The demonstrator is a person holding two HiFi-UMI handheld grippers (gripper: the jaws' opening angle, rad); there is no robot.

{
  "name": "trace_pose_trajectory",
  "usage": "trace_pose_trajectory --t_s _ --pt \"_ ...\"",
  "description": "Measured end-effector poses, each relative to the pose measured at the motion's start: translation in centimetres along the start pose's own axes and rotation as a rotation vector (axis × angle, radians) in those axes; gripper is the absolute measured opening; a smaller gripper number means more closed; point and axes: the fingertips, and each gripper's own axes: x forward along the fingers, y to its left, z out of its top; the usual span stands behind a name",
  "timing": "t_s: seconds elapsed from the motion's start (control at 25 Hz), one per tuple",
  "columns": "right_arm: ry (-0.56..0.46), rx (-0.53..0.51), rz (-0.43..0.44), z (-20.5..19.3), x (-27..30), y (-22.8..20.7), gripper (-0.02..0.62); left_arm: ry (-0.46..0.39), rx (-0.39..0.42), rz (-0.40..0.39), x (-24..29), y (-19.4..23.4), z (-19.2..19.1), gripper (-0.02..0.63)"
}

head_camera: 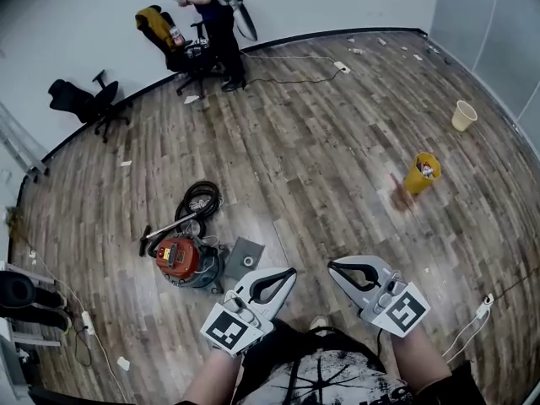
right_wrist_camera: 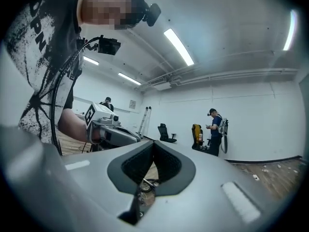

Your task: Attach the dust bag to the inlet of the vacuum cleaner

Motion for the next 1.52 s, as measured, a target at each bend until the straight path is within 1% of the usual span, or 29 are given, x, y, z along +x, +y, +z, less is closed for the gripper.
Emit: trace_pose_trajectory --t_s 0.12,0.24,0.4,0.52,0.6,0.76,0.88,0.92,1.08,1.16,1.28,1.4,1.52 --pt "-0.009 0.019 0.067 -0.1 1.8 -0.4 0.005 0.015 -0.008 0.075 -1.0 1.5 -0.1 -0.002" --pt "0.000 0.030 0.150 -0.6 5.0 -0.9 0.005 0.045 -0.014 0.157 -2.4 4.1 -0.7 -0.002" --pt "-0.043 0.027 0.257 -0.1 10.8 -0.8 0.005 0.017 -0.018 0.249 -4.4 8.5 -0.5 -0.002" --pt "-0.012 0.029 0.327 -0.5 15.1 -0.4 0.005 0.048 -0.036 0.321 -7.5 12.2 -1.3 -0.002" --pt "0.013 0.026 0.361 -0.6 17.8 -0.5 0.005 0.062 -0.034 0.358 -9.2 14.6 -1.3 -0.002" --pt "0.020 0.012 0.444 -0.3 23.2 0.8 0.005 0.033 -0.027 0.423 -12.5 18.5 0.3 -0.002" --pt "0.030 0.018 0.524 -1.1 26.1 2.5 0.005 0.025 -0.082 0.497 -15.1 20.5 0.2 -0.002" --pt "0.030 0.023 0.548 -1.3 26.8 2.9 0.005 0.024 -0.090 0.519 -15.7 20.9 0.0 -0.002" --pt "0.026 0.017 0.634 -2.7 28.3 3.7 0.005 0.038 -0.091 0.586 -17.1 21.8 -1.5 -0.002" --pt "0.019 0.015 0.673 -3.4 28.9 3.4 0.005 0.054 -0.081 0.615 -17.2 22.3 -2.2 -0.002" --pt "0.029 0.045 0.721 -4.3 30.1 2.2 0.005 0.083 -0.066 0.664 -17.0 23.2 -2.4 -0.002" --pt "0.046 0.060 0.792 -5.6 32.0 0.4 0.005 0.071 -0.064 0.762 -17.0 25.0 -1.9 -0.002" --pt "0.022 0.044 0.919 -5.8 33.8 -0.5 0.005 0.028 -0.081 0.896 -17.3 26.8 -1.4 -0.002"
